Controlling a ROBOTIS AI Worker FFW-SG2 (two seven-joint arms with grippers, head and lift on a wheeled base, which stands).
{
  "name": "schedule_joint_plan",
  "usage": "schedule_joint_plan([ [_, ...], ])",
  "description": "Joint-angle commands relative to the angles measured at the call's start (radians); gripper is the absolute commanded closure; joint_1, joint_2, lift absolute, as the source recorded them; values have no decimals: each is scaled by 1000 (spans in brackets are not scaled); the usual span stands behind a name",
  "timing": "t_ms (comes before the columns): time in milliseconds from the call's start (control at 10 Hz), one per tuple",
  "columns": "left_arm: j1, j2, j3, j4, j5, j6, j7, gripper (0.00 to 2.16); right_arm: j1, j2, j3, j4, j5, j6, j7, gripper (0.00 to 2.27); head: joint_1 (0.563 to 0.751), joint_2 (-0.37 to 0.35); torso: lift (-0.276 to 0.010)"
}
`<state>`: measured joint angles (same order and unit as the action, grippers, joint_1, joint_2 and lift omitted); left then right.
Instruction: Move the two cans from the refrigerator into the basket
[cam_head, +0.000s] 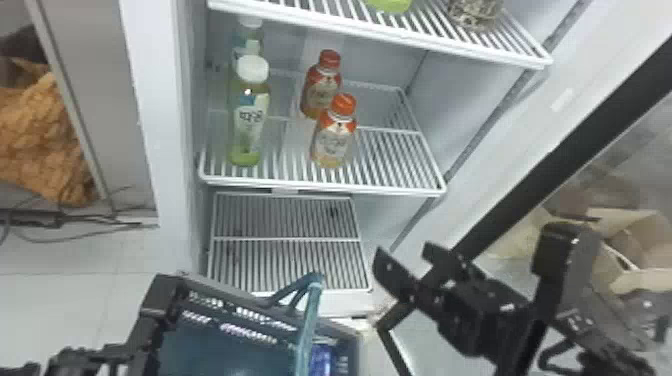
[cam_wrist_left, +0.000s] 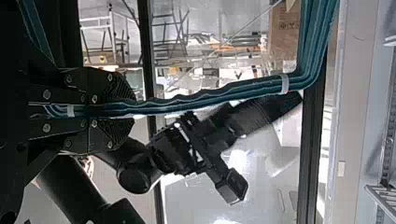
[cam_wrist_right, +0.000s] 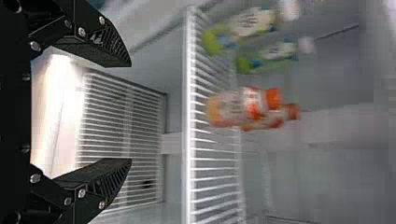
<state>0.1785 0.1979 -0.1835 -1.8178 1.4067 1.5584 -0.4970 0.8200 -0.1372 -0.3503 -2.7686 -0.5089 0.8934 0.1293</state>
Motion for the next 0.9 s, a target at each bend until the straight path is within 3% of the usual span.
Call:
schedule_joint_plan([
  [0, -2, -2, 0, 0, -1, 13, 0, 1210, -17, 1, 25, 70, -6, -204, 12, 325, 695, -350, -266],
  [400, -2, -2, 0, 0, -1, 13, 0, 1210, -59, -7, 89, 190, 8, -523, 26, 325, 695, -350, -266],
  [800, -2, -2, -2, 0, -1, 13, 0, 1210, -64, -5, 123, 242, 92, -717, -16, 320, 695, -350, -266],
])
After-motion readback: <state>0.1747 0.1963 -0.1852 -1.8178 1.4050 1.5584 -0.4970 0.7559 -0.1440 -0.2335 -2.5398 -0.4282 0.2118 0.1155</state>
